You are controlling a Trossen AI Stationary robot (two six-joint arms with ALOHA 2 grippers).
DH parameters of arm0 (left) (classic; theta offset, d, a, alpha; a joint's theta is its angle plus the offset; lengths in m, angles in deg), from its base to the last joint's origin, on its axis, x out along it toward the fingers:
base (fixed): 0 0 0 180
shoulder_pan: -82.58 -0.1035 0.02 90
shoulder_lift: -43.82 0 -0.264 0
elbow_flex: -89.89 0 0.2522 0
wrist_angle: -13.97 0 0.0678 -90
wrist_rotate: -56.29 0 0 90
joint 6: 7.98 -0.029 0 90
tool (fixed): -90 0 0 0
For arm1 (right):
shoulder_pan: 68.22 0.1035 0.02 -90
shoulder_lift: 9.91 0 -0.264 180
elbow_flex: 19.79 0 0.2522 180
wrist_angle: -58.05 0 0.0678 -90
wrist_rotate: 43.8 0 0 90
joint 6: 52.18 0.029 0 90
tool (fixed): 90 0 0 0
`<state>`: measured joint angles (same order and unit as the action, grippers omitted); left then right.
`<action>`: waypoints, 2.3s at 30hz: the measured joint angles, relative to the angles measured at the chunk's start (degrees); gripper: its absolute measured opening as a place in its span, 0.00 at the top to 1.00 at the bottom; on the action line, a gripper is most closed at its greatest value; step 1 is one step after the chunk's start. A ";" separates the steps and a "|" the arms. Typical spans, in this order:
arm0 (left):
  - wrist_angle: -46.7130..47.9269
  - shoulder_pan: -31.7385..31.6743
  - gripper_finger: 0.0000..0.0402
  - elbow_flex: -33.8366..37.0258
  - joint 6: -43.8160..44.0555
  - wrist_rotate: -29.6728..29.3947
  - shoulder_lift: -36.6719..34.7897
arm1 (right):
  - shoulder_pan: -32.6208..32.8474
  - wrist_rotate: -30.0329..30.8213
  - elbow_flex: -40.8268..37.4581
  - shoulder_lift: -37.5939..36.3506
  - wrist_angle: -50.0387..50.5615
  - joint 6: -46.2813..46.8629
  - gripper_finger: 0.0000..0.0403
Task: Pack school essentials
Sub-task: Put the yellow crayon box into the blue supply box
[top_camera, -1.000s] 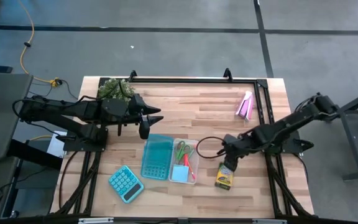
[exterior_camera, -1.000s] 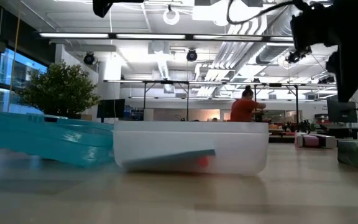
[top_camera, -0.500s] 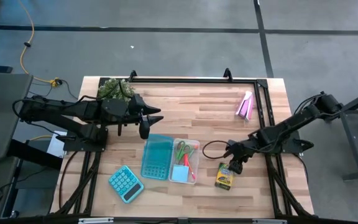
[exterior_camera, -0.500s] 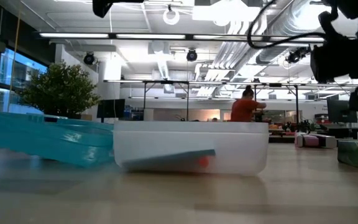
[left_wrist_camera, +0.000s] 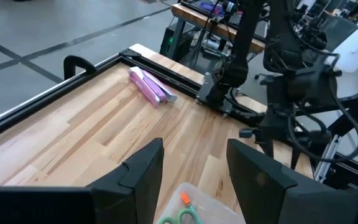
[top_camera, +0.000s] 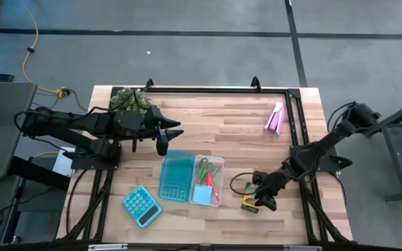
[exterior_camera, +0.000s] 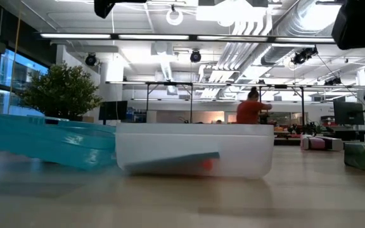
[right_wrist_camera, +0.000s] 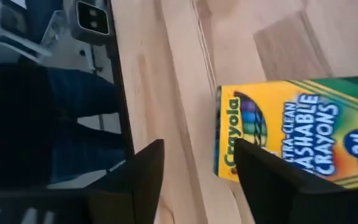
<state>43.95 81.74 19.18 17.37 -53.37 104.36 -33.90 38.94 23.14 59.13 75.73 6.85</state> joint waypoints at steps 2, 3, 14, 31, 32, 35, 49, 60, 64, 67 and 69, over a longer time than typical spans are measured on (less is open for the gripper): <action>0.02 0.01 0.59 0.00 0.01 0.00 0.00 | 0.22 -0.81 0.00 1.46 -3.07 0.55 0.57; 0.06 0.02 0.59 0.00 0.00 0.00 0.00 | 0.18 -1.89 0.29 1.87 -4.15 0.71 0.58; 0.22 0.15 0.59 -0.02 0.14 0.00 0.00 | 0.07 0.09 16.52 2.03 10.73 -15.54 0.50; 0.22 0.13 0.59 -0.02 0.13 -0.02 0.00 | -3.02 1.07 18.43 2.11 14.82 -11.45 0.29; 0.22 0.13 0.59 -0.02 0.13 0.00 0.00 | -3.36 0.65 18.43 2.11 15.32 -11.44 0.24; 0.22 0.11 0.59 -0.02 0.20 0.52 0.00 | -4.09 -0.27 18.43 2.13 16.62 -11.26 0.10; 0.22 0.11 0.59 -0.02 -2.37 1.30 0.00 | -3.51 -0.73 18.43 2.16 20.79 13.61 0.05; 0.28 0.11 0.59 -0.02 -5.14 3.04 0.01 | -0.03 1.16 18.43 4.72 34.89 59.47 0.05; 0.30 0.11 0.59 -0.02 -5.11 4.63 0.02 | 0.35 2.76 17.71 7.74 33.24 65.61 0.05; 0.33 0.11 0.59 -0.02 -5.66 5.72 0.02 | -0.54 5.57 17.64 10.47 29.70 67.00 0.05; 0.37 0.11 0.59 -0.02 -6.03 6.03 0.02 | -1.46 6.07 17.64 12.33 28.64 66.46 0.05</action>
<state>44.33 81.85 19.16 11.34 -47.34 104.38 -35.37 45.01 40.78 71.46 104.37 73.31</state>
